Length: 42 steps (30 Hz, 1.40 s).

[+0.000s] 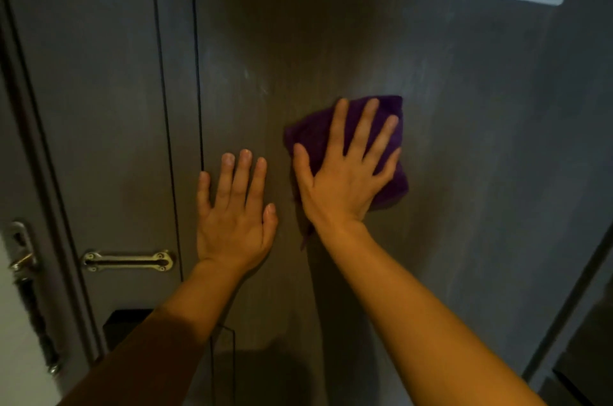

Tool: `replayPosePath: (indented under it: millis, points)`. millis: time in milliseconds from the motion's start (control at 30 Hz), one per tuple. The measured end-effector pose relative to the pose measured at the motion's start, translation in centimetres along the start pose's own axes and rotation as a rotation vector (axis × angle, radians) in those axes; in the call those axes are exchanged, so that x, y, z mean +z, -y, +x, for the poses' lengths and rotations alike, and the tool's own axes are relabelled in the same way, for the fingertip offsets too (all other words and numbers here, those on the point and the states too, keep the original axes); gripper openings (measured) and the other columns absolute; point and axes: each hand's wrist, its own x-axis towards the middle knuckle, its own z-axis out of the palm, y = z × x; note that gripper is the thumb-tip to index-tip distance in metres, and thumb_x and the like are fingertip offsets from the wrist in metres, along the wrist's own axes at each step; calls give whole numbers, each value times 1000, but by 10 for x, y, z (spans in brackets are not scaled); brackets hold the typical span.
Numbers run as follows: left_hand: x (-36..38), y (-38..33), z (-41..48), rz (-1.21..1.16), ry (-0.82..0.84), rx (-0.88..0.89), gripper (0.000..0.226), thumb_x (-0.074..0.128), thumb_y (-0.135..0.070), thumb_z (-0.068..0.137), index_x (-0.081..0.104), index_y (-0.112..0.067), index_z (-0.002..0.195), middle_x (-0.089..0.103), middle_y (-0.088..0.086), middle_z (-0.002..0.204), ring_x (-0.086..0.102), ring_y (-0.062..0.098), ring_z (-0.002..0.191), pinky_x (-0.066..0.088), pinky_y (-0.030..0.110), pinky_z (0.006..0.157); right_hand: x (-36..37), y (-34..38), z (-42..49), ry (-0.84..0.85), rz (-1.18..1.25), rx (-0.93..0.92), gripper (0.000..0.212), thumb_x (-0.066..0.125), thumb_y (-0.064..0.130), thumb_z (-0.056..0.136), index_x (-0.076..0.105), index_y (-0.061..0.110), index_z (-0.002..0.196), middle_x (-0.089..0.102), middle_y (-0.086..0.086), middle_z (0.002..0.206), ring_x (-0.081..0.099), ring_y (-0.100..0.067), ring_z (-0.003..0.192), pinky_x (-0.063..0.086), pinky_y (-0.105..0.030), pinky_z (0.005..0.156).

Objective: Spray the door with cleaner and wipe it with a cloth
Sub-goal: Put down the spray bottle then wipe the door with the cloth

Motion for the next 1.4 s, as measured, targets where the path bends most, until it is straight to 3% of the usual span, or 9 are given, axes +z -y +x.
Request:
replayPosePath:
  millis: [233,467,767,900,967,1033,1167,1300,1400]
  points:
    - [-1,2,0,-28,42,14,82,35,-45,97,-7,-12,159,-12,1,168,-17,20,156,-14,47,125,20,-55,-44,-68,-75,-501,69,42,64,99,24,33,158,17,-2,166,18,-35,155,24,-59,120]
    - [-2,3,1,-27,113,21,82,35,-45,98,-11,-14,159,-18,1,166,-24,18,153,-19,45,123,41,-86,-97,-56,-44,-503,59,44,42,104,23,28,158,30,0,161,6,-18,158,19,-43,118]
    - [-20,7,-1,-234,150,23,80,50,-31,94,11,-10,161,9,12,170,-11,21,155,-11,48,125,19,-114,-186,323,268,-192,67,63,9,94,37,21,154,29,-3,164,9,-14,158,30,-32,107]
    - [-31,-7,-37,-626,103,67,63,55,-16,89,42,0,148,36,19,160,25,32,153,20,47,125,-13,-120,-238,447,366,185,52,51,20,103,40,18,154,29,-1,165,22,-15,156,27,-31,121]
    - [-37,-31,-84,-836,123,83,45,52,-14,91,59,2,132,58,22,139,51,35,134,36,41,115,-38,-125,-265,472,387,348,51,48,22,104,40,17,154,28,2,165,26,-14,154,27,-30,122]
    - [-47,-69,-144,-1024,345,-81,34,51,-23,95,67,-5,118,68,14,116,62,30,110,47,38,102,-68,-131,-294,516,352,424,52,46,27,104,38,18,155,27,4,165,26,-14,154,28,-30,121]
    - [-109,-153,-238,-1518,1108,-840,13,59,-36,94,66,-25,96,68,-5,94,62,17,95,50,37,92,-141,-140,-351,576,284,514,52,46,26,104,38,17,155,29,3,164,25,-14,155,27,-34,124]
    - [-185,-209,-293,-1851,1568,-1266,36,45,-27,105,63,-10,131,70,9,128,64,17,120,53,27,99,-222,-151,-400,551,147,635,52,44,31,103,40,17,154,31,-1,164,25,-16,154,27,-34,122]
    - [-241,-236,-325,-1992,1811,-1355,42,44,-26,103,57,-10,140,63,8,141,59,16,130,44,33,110,-293,-160,-432,583,46,716,67,27,52,98,35,18,156,21,3,166,12,-12,156,20,-27,123]
